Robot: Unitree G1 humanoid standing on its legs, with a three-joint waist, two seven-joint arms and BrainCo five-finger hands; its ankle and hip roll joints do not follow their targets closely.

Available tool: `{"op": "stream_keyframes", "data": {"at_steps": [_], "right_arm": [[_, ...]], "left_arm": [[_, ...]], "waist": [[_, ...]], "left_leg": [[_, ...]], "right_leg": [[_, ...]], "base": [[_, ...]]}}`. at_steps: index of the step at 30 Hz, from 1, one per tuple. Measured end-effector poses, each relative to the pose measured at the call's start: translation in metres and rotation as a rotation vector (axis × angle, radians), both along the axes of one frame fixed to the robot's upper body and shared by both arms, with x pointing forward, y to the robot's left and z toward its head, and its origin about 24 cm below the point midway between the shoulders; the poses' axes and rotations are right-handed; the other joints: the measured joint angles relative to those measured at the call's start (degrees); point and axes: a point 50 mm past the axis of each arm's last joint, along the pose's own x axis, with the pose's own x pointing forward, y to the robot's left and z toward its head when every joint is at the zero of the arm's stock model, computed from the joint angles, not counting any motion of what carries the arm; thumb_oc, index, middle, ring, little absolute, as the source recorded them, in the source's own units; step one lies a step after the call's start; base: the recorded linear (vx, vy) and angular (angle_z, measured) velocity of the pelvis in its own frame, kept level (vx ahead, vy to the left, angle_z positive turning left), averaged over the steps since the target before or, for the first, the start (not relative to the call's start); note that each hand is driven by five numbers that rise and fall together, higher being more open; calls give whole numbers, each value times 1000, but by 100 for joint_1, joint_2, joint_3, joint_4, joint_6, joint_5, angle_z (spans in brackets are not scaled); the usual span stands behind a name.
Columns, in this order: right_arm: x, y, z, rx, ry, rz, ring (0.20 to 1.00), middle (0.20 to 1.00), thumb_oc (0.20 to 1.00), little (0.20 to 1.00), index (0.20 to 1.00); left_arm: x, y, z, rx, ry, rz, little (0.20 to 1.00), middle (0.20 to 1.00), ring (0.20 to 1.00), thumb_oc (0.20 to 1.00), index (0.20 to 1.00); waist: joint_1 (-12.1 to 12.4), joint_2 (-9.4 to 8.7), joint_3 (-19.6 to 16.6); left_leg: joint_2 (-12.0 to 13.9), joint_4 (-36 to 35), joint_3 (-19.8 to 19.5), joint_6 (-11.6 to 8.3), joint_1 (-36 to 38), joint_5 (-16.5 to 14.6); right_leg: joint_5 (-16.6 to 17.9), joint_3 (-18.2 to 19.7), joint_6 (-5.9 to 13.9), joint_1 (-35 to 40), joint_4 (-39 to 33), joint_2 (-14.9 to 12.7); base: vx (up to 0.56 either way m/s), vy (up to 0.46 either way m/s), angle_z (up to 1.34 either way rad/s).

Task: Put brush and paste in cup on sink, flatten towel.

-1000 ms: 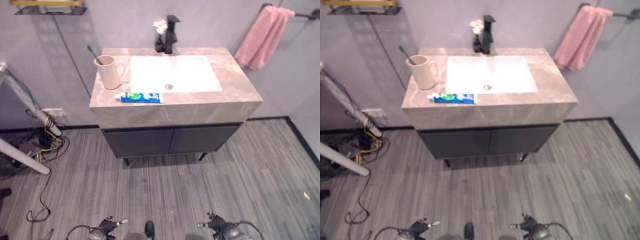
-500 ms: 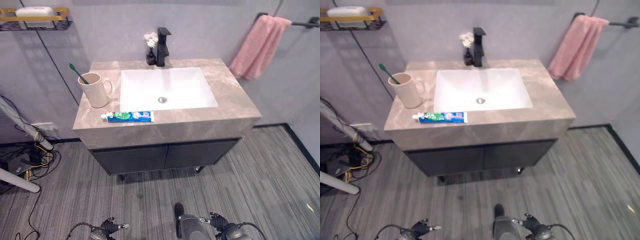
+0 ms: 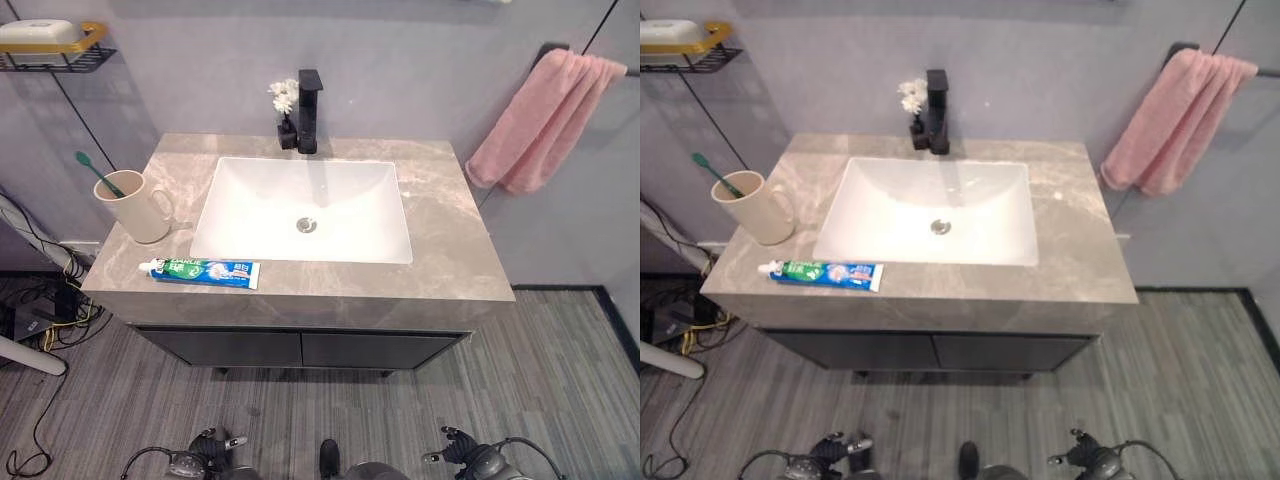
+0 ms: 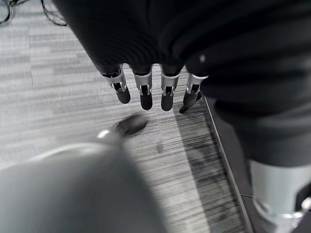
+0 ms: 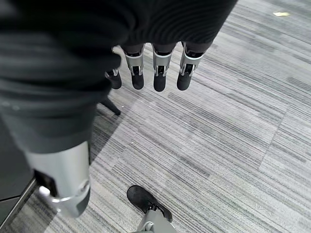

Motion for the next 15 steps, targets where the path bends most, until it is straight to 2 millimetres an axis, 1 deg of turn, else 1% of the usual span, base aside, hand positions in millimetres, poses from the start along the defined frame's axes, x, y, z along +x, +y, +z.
{"op": "stream_keyframes", "data": {"at_steps": [1, 2, 3, 4, 5, 6, 7, 8, 9, 10, 11, 13, 15], "right_arm": [[-4, -5, 1, -24, 10, 32, 1000, 1000, 1000, 1000, 1000], [-11, -6, -1, -35, 33, 51, 1000, 1000, 1000, 1000, 1000], [-30, -8, -5, -40, 79, 52, 1000, 1000, 1000, 1000, 1000], [-38, -10, -6, -44, 98, 46, 1000, 1000, 1000, 1000, 1000], [-41, -2, -10, -20, 104, 33, 1000, 1000, 1000, 1000, 1000], [-39, 8, -12, 4, 98, 48, 1000, 1000, 1000, 1000, 1000], [-36, 20, -14, 31, 85, 55, 1000, 1000, 1000, 1000, 1000], [-37, 23, -15, 31, 81, 58, 1000, 1000, 1000, 1000, 1000], [-37, 23, -15, 27, 82, 60, 1000, 1000, 1000, 1000, 1000], [-36, 23, -15, 19, 77, 73, 1000, 1000, 1000, 1000, 1000], [-35, 23, -15, 17, 75, 75, 1000, 1000, 1000, 1000, 1000], [-27, 23, -13, 10, 56, 82, 1000, 1000, 1000, 1000, 1000], [-24, 20, -11, -5, 46, 87, 1000, 1000, 1000, 1000, 1000]], "left_arm": [[-8, -9, -4, -20, 12, 4, 1000, 1000, 1000, 1000, 1000], [-11, -14, -6, -32, 18, -1, 1000, 1000, 1000, 1000, 1000], [-10, -16, -6, -37, 8, -16, 1000, 1000, 1000, 1000, 1000], [-9, -17, -6, -37, 3, -23, 1000, 1000, 1000, 1000, 1000], [-6, -14, -4, -22, -2, -38, 1000, 1000, 1000, 1000, 1000], [-7, -8, -3, -2, -3, -60, 1000, 1000, 1000, 1000, 1000], [-9, -1, -2, 17, 7, -69, 1000, 1000, 1000, 1000, 1000], [-9, 1, -1, 31, 14, -88, 1000, 1000, 1000, 1000, 1000], [-9, 1, -1, 32, 12, -93, 1000, 1000, 1000, 1000, 1000], [-10, 1, -2, 33, 13, -94, 1000, 1000, 1000, 1000, 1000], [-10, 0, -2, 31, 16, -93, 1000, 1000, 1000, 1000, 1000], [-18, -3, -5, 21, 33, -90, 1000, 1000, 1000, 1000, 1000], [-24, -7, -7, 14, 40, -101, 1000, 1000, 1000, 1000, 1000]], "waist": [[-83, 183, -90], [-174, 271, -157], [-299, 443, -270], [-330, 562, -335], [-325, 504, -374], [-279, 398, -401], [-325, 306, -406], [-334, 177, -437], [-332, 155, -450], [-315, 118, -473], [-316, 123, -472], [-305, 162, -447], [-287, 233, -414]], "left_leg": [[-271, 34, -130, -10, 114, 123], [-526, 12, -114, -3, 316, 120], [-928, 14, 77, 318, 724, 111], [-983, 13, 103, 461, 860, 87], [-1075, 27, 238, 581, 885, -44], [-1137, 38, 394, 673, 901, -94], [-1279, 41, 405, 737, 876, -109], [-1453, 43, 387, 832, 886, -123], [-1505, 41, 382, 879, 895, -148], [-1613, 40, 396, 944, 903, -187], [-1647, 40, 400, 959, 906, -195], [-1701, 38, 421, 992, 940, -210], [-1700, 16, 450, 1003, 983, -222]], "right_leg": [[-47, 191, 81, 64, 1, -52], [-67, 272, 133, 133, 1, -131], [-153, 331, 236, 272, 1, -192], [-184, 336, 278, 296, 2, -157], [-229, 418, 341, 277, 24, -244], [-262, 547, 384, 129, 161, -323], [-310, 566, 453, 109, 197, -464], [-327, 562, 507, 110, 216, -650], [-333, 562, 524, 108, 209, -702], [-395, 570, 644, 116, 192, -821], [-401, 574, 675, 118, 177, -855], [-342, 577, 780, 197, 96, -913], [-328, 578, 780, 244, 44, -912]], "base": [[222, 319, -122], [208, 402, -69], [81, 241, -28], [82, 241, -14], [24, 131, -39], [19, 71, -43], [46, 146, -34], [28, 77, 6], [56, 112, 10], [36, 46, 2], [36, 46, -2], [0, 0, 0], [10, 18, -5]]}}
